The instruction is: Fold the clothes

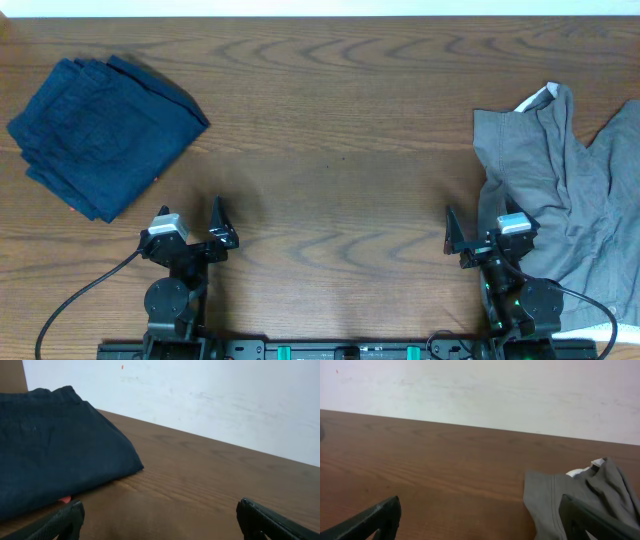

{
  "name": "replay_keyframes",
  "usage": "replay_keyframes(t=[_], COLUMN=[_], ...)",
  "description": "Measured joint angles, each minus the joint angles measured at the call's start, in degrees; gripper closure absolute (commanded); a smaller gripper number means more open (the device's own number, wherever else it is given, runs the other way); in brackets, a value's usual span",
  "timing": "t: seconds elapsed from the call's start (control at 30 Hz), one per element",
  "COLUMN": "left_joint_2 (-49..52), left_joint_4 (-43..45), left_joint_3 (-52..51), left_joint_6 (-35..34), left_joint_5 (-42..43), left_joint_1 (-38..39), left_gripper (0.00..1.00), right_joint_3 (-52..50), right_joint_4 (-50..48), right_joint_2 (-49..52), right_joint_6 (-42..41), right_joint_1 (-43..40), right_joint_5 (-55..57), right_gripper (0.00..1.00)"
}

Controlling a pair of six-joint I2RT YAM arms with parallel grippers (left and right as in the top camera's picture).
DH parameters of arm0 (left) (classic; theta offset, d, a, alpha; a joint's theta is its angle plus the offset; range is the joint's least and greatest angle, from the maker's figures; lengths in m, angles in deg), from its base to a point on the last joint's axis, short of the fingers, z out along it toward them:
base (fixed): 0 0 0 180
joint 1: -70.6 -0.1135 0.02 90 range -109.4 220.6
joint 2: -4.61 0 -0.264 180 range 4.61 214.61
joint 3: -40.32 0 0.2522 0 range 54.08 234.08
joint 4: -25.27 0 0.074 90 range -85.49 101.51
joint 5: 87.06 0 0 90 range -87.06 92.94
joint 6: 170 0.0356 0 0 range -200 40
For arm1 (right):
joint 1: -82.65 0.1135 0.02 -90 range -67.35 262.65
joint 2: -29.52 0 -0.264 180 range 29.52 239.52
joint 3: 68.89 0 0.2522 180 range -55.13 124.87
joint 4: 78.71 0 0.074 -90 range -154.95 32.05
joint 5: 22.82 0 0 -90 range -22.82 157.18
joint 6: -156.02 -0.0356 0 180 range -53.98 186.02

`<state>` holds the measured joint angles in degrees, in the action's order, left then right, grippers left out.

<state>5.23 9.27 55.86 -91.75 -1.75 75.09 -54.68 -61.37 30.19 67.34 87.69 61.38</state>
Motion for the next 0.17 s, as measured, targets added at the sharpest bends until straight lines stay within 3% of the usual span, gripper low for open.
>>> replay_keyframes(t=[0.17], left_joint_2=[0.0], left_joint_4=[0.0], left_joint_3=[0.0], left_joint_6=[0.0], left_joint_5=[0.0], left_joint_1=[0.0], left_gripper=[0.02], right_joint_3=[0.0], right_joint_4=[0.0], right_joint_2=[0.0], right_joint_6=[0.0], right_joint_1=[0.0], right_joint_5=[0.0], right_gripper=[0.01])
